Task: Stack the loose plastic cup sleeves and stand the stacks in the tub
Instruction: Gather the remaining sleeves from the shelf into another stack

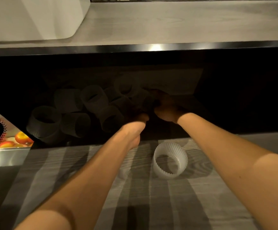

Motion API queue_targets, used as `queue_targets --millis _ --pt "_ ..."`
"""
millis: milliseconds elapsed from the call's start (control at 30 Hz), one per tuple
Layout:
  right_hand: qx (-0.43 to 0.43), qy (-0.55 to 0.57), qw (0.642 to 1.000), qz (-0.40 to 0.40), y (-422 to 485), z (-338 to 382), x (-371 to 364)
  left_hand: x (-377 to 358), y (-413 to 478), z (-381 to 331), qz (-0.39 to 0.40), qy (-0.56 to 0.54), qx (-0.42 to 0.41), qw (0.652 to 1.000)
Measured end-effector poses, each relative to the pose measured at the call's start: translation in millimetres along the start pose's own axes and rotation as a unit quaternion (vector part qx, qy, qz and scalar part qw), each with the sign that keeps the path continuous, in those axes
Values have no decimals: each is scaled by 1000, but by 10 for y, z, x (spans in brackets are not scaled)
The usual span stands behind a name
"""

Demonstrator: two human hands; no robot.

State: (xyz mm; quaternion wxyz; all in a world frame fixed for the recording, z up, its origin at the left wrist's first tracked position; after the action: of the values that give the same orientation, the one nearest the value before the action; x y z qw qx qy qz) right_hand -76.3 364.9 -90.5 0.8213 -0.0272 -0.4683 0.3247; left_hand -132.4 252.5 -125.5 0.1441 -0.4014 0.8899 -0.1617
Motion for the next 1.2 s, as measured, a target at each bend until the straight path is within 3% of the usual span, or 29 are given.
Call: queue_targets --millis 167,300,467,633,933,1033,1200 --pt "41 158 982 -99 -277 -162 208 146 -149 -133 -6 15 -45 999" --pt "18 250 961 -120 -690 -398 354 268 -389 -252 21 57 -121 991" --pt "13 240 967 -87 -1238 -463 468 330 -734 -313 104 92 -217 966" --pt "-12 231 972 -31 -1558 -625 345 418 -927 -208 175 106 -210 956" --pt "-20 209 978 18 -1672 -821 251 434 -1000 -81 223 133 -213 942" --pt "-34 189 980 48 -1663 -846 217 439 -952 -35 216 163 -211 939" --pt "-25 178 982 -54 -1399 -798 281 430 -695 -50 98 182 -183 961"
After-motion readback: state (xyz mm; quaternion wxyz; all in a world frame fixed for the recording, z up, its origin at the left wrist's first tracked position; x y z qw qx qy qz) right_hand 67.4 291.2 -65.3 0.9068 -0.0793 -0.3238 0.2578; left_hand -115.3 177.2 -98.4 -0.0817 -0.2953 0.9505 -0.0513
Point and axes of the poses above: each hand's wrist, its own y-axis towards the middle knuckle, its own x-axis out of the back of the hand, z = x × y, the point moved 4 cm from there along y, towards the middle knuckle, and after that the axes turned 11 degrees about -x, right-handed, at the moved point
